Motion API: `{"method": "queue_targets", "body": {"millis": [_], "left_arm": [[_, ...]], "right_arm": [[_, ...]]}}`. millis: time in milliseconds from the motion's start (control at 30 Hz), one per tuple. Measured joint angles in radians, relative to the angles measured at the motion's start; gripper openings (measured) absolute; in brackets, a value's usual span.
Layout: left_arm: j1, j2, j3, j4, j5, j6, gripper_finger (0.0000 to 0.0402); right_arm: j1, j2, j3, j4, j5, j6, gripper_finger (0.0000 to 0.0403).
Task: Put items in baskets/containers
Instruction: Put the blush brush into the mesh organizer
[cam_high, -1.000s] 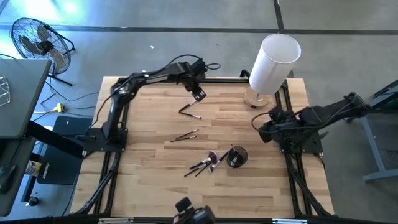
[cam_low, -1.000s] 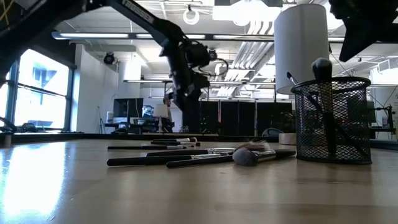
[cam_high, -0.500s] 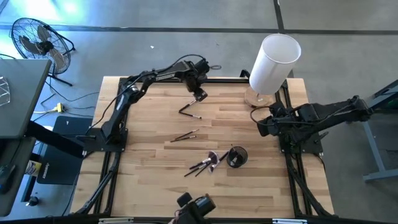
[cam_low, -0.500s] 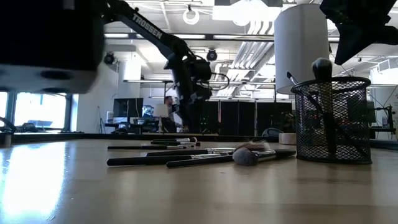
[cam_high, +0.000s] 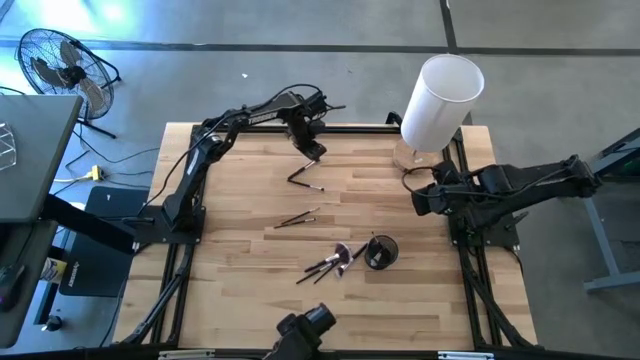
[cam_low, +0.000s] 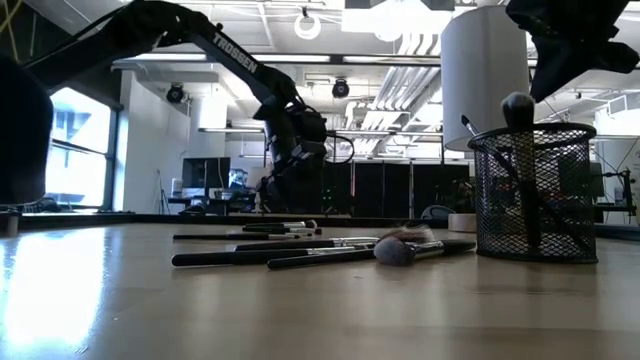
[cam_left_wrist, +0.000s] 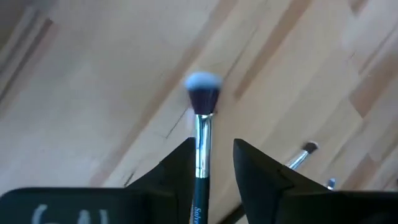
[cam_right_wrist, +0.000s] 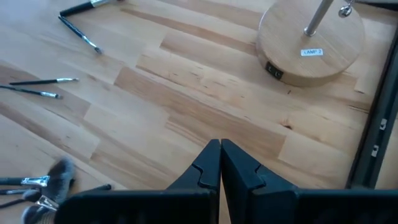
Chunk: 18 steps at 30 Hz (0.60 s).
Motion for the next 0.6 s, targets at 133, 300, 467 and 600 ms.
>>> {"method": "queue_targets", "body": {"millis": [133,300,467,600], "left_arm": [[-0.002,0.000,0.000,-0.018,0.007,0.019,0.0089],[-0.014,0.019,0.001,-0.066,-0.001,0.063,0.0083],[-0.023,0.018,0.001,-0.166,-0.061,0.111,0.0083],[-0.029,0.019,-0.001,-0.253,-0.184,0.160,0.0083]], "right_arm": [[0.000,0.000,0.000,0.019,0.003,0.000,0.0001],[0.000,0.000,0.000,0.039,0.004,0.000,0.0002],[0.000,0.000,0.000,0.046,0.016,0.000,0.0002],[0.000,0.000,0.000,0.047,0.018,0.000,0.0001]]}}
